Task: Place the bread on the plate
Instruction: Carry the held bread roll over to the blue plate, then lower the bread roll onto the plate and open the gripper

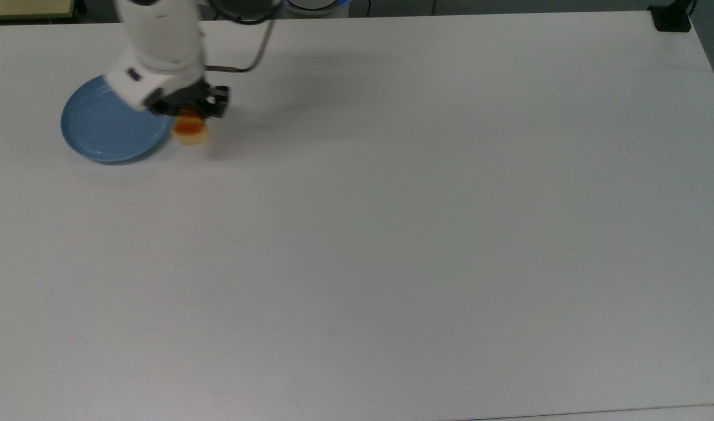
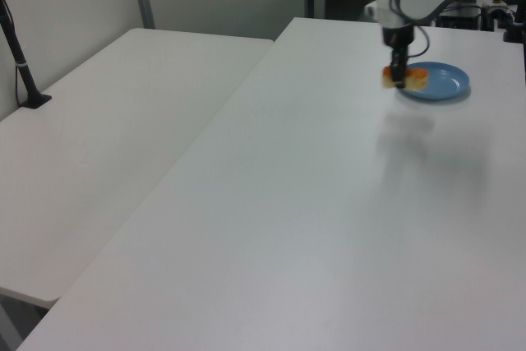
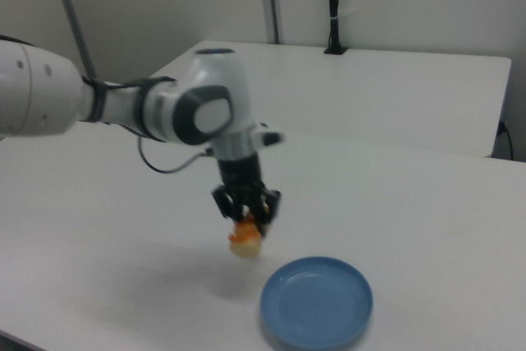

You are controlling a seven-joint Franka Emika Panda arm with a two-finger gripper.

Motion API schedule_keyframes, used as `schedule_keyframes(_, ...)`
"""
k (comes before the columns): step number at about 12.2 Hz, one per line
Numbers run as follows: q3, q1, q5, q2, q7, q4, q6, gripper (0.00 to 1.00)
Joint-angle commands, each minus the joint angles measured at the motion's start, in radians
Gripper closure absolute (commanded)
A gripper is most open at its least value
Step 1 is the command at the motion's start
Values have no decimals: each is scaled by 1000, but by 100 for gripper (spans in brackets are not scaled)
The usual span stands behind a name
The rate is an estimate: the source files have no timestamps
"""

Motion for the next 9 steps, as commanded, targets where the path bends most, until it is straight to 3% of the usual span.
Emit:
schedule_keyframes(1,12,-166,-10,55,-110,-8,118,64)
schedule_keyframes(3,12,-238,5,93,-182,-5,198,60)
schedule_keyframes(6,14,-244,5,143,-173,21,231,54)
schedule_keyframes(7,14,-246,5,144,-175,21,232,41)
schedule_keyframes(8,14,-246,5,147,-178,21,232,9)
schedule_keyframes(9,14,-246,5,149,-178,21,231,0)
